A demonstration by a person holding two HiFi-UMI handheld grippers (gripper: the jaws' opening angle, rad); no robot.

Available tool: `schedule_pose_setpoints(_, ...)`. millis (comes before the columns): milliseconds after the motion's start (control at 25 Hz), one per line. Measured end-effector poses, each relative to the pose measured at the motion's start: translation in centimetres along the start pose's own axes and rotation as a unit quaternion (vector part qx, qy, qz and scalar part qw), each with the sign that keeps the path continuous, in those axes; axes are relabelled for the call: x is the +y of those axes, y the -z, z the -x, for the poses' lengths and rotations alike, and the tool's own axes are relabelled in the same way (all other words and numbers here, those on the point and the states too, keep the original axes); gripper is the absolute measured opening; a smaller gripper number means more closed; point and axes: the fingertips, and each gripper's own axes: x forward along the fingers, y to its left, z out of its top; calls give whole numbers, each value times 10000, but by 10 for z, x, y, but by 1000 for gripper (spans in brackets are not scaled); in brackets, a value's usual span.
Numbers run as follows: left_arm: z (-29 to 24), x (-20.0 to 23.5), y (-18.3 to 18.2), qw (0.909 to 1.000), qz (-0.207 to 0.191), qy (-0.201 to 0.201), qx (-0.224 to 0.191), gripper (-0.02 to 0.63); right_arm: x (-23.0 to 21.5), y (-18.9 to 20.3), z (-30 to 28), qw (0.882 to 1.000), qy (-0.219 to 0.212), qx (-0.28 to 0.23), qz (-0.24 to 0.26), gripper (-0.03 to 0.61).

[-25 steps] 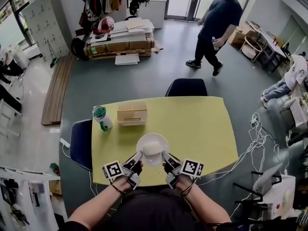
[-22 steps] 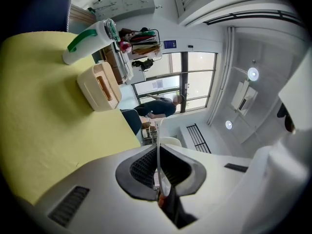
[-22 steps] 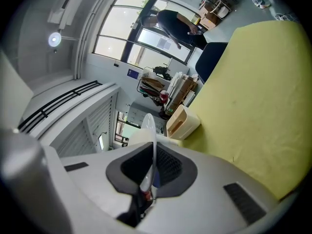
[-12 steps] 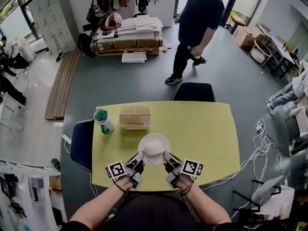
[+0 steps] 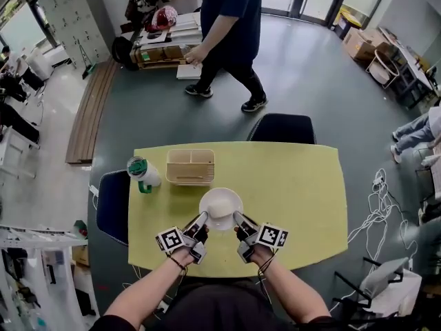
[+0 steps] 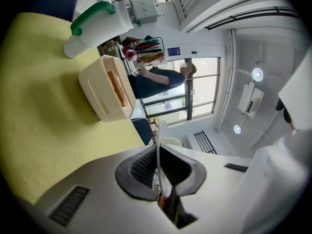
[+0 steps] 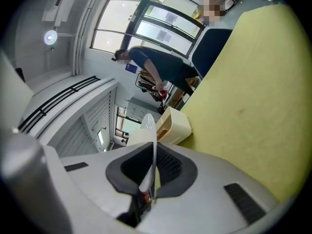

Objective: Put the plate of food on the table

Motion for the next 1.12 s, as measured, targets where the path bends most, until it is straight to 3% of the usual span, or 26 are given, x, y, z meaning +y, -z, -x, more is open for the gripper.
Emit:
schedule_pose_setpoints(120, -9, 27, -6, 9996, -218, -182, -14, 18, -23, -1, -14, 10000, 15, 15, -47, 23)
schedule_pose_setpoints(280, -20, 55, -3, 9996, 88, -223, -153, 20, -52, 2, -28, 9999, 134, 89, -24, 23)
schedule_pose_setpoints(440, -28, 86, -6, 9983, -138, -546, -122, 20, -78, 0, -40, 9996, 267, 109, -67, 23)
schedule_pose_setpoints(1120, -62, 168, -10, 9869, -278, -1589, -29, 29, -153, 1, -75, 9934, 1114, 203, 187, 33)
